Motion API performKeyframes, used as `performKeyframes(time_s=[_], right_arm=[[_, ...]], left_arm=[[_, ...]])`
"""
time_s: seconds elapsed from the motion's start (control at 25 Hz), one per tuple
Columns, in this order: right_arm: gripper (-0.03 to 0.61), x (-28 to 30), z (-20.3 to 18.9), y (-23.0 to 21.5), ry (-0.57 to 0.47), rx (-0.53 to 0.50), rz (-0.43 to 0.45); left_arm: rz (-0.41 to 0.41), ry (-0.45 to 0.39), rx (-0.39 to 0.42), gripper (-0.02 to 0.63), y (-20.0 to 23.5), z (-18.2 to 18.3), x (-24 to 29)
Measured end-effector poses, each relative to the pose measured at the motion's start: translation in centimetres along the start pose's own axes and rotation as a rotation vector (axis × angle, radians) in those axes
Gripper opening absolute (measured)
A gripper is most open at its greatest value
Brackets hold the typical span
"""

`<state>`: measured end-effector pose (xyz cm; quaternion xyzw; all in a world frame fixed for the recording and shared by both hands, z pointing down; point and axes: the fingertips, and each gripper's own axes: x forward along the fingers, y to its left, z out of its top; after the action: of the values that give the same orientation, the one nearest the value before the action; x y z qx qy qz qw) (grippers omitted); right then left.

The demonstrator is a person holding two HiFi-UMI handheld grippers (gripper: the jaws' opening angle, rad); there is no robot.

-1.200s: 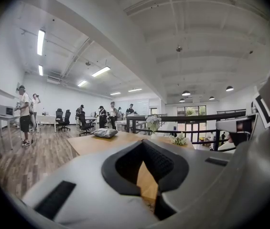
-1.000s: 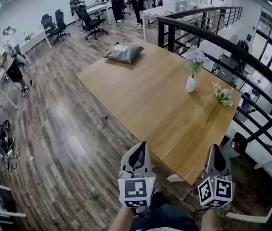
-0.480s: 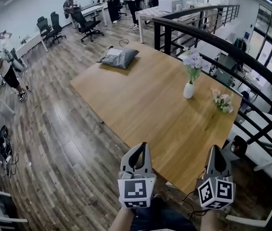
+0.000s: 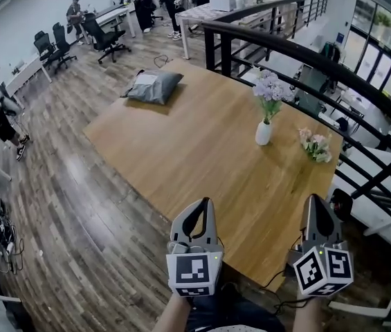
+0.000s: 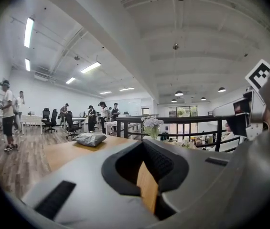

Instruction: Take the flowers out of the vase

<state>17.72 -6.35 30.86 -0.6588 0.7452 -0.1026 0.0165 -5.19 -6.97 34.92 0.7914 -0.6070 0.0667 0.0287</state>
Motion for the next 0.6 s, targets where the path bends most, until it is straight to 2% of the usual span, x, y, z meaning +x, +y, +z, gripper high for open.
performKeyframes(time_s=[0.36,0.6], right_arm=[[0.011,6.7,3.8,0.4,-0.003,0.006,-0.068],[0.011,11.3,4.4,0.8,-0.002,0.007,-0.089]], left_arm=[[-0.1,0.035,-0.021,0.044,1.9,0.5,7.2],[-0.134,0.04,-0.016,0.043,3.3,0.6,11.2]])
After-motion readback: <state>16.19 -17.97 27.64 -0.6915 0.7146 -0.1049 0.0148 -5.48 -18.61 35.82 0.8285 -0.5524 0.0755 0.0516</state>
